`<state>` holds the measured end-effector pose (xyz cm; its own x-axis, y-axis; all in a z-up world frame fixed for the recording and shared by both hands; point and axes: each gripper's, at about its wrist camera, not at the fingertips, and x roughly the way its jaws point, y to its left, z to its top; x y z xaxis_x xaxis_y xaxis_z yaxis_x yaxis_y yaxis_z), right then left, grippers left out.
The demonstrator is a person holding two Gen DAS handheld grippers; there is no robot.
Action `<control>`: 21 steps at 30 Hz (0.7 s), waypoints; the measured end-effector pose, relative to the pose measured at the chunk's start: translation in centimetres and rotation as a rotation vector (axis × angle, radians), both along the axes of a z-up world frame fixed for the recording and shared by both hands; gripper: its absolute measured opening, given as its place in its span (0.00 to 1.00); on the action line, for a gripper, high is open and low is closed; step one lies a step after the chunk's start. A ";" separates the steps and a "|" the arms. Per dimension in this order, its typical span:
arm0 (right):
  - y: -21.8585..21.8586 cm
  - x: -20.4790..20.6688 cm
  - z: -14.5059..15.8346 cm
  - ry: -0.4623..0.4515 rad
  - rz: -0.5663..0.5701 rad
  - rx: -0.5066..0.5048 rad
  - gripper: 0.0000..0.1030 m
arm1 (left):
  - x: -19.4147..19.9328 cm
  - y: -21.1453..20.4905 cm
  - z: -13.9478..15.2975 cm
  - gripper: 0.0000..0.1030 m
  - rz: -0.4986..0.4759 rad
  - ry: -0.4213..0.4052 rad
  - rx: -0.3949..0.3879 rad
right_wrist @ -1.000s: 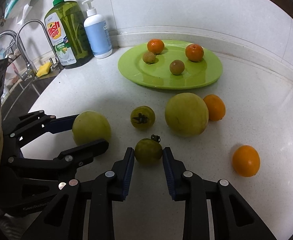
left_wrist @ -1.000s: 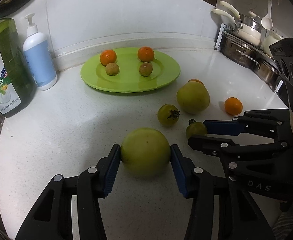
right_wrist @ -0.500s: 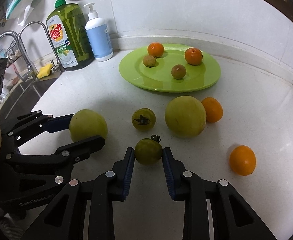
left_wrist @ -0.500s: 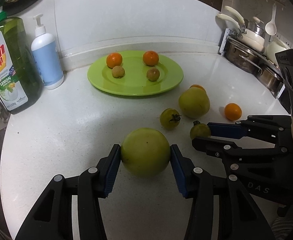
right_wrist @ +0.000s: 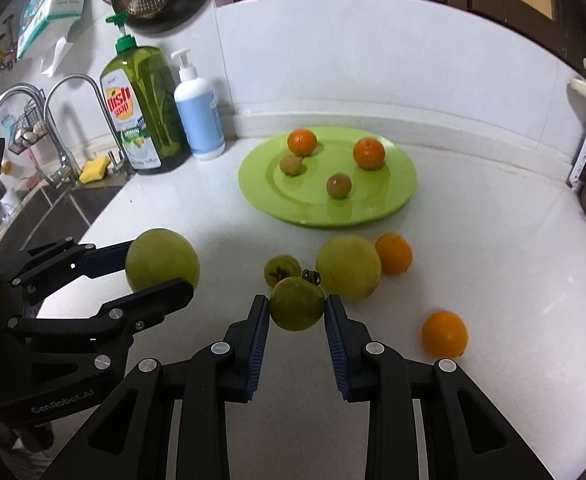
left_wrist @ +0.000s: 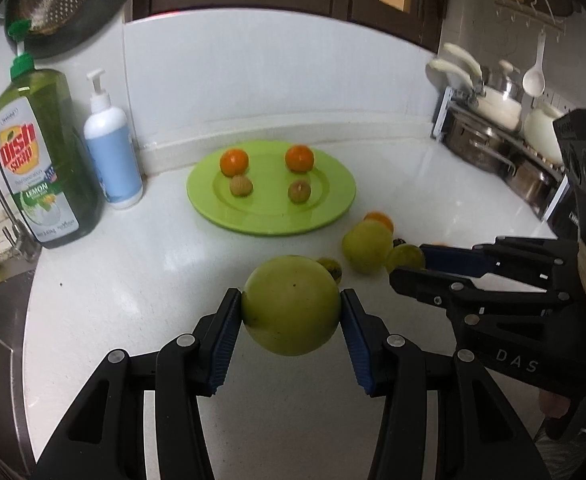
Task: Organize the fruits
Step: 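Grasp the green apple with the left tool while the right tool grasps a small green tomato, then carry the green apple and green tomato over the green plate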
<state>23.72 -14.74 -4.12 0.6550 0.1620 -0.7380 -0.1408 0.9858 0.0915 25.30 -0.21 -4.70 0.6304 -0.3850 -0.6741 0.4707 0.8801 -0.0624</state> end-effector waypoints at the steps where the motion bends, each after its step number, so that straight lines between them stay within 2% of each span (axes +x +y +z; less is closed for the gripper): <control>1: 0.0 0.1 0.2 -0.004 -0.001 0.002 0.29 | 0.1 0.0 0.3 0.47 0.001 -0.005 -0.004; 11: -0.8 2.0 2.8 -0.056 -0.018 -0.003 0.29 | 1.9 -1.0 2.8 0.47 0.012 -0.069 -0.009; 21: -2.1 5.4 4.6 -0.091 -0.041 -0.002 0.29 | 5.5 -2.4 4.5 0.47 0.008 -0.080 -0.020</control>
<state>29.10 -16.88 0.43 0.7255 0.1322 -0.6754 -0.1079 0.9911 0.0780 30.84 -2.58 -0.20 0.6852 -0.3924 -0.6136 0.4678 0.8828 -0.0421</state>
